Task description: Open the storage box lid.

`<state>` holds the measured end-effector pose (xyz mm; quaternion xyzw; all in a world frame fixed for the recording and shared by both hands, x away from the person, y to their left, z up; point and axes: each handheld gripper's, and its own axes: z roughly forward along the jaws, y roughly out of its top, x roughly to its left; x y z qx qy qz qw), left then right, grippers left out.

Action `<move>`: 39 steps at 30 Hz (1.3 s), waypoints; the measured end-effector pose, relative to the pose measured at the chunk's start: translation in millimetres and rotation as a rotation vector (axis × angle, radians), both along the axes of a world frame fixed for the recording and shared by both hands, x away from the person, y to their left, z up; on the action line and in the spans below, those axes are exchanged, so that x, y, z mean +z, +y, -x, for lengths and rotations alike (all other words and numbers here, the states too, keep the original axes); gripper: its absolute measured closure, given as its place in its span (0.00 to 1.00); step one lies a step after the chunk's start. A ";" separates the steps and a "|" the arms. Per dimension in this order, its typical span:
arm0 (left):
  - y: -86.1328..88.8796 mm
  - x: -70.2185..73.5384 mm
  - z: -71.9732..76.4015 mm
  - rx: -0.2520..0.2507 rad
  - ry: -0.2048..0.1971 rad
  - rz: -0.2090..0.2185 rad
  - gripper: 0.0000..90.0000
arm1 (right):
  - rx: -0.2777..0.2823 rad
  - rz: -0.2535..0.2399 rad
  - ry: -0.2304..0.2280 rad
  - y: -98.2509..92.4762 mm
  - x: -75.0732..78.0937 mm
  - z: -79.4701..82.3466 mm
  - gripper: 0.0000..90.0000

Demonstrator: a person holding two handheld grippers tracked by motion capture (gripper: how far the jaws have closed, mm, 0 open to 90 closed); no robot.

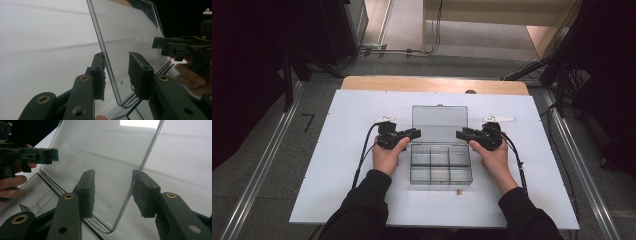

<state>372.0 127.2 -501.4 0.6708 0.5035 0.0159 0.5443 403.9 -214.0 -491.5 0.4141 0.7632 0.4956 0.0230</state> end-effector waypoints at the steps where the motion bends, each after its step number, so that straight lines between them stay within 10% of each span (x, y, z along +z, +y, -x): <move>1: -0.3 -0.5 -0.1 0.003 0.005 0.003 0.73 | -0.002 -0.007 0.013 0.0 -1.2 -0.6 0.57; 39: 1.2 -12.3 -5.5 -0.010 0.114 0.034 0.60 | -0.026 -0.051 0.162 -2.9 -16.1 -11.6 0.45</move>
